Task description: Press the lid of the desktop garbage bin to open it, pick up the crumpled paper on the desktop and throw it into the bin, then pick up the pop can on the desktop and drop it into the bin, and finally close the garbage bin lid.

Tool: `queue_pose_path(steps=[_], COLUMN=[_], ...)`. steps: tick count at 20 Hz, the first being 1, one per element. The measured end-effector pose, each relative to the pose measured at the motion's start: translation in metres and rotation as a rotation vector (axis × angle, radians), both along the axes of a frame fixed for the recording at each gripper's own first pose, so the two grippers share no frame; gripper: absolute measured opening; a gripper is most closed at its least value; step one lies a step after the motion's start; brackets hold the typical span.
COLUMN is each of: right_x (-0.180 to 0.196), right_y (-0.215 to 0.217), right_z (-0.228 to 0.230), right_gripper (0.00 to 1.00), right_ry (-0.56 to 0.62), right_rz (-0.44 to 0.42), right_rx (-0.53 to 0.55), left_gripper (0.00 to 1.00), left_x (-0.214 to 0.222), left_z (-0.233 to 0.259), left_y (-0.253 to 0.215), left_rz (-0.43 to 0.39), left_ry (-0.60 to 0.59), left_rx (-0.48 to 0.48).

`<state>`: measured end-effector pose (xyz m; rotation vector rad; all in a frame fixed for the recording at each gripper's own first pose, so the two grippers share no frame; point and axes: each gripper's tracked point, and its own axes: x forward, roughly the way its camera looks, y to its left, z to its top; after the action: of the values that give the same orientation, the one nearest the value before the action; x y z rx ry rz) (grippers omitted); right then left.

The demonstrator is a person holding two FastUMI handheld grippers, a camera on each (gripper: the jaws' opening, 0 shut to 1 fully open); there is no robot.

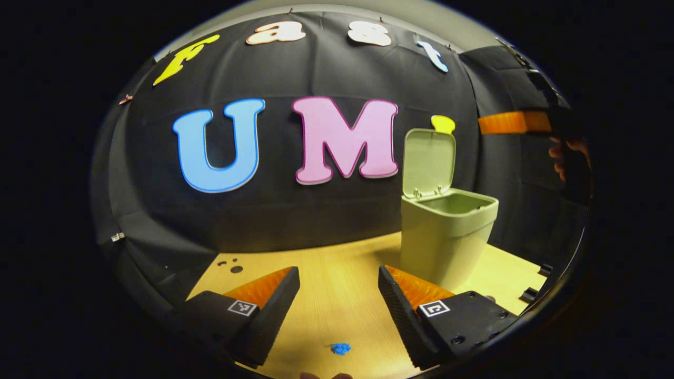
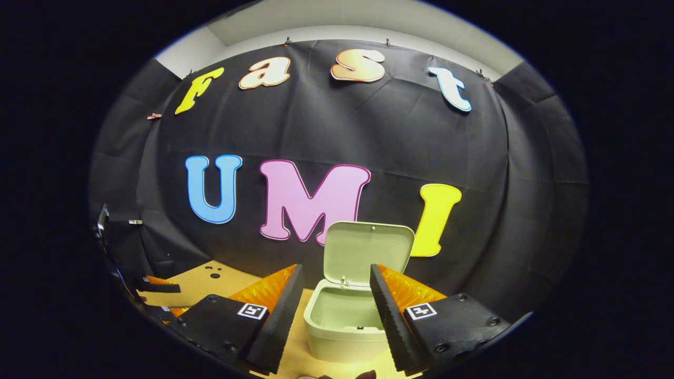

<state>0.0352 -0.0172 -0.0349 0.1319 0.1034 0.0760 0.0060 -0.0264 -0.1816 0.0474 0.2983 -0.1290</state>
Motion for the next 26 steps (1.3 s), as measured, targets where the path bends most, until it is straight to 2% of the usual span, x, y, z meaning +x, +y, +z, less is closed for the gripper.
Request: queue_pose_path(steps=[8,19,23,26], right_x=[-0.019,-0.037,-0.041,-0.043], right_y=[-0.008,-0.022,-0.028,-0.033], right_z=[-0.005,-0.009,-0.011,-0.009], right_gripper=[0.8,0.8,0.8,0.8], right_ry=[0.045,0.08,0.089,0.091], right_rz=[-0.032,-0.077,-0.095,-0.106], right_rx=[-0.025,-0.096,-0.098,-0.108], left_gripper=[0.97,0.97,0.89,0.79], left_x=[-0.001,-0.013,-0.015,-0.013], left_z=[-0.106,-0.223,-0.244,-0.255], left_y=[0.008,0.009,0.009,0.011], left_rz=[-0.019,-0.022,-0.013,-0.005], left_ry=[0.168,0.409,0.473,0.505], left_rx=[0.066,0.061,0.052,0.048])
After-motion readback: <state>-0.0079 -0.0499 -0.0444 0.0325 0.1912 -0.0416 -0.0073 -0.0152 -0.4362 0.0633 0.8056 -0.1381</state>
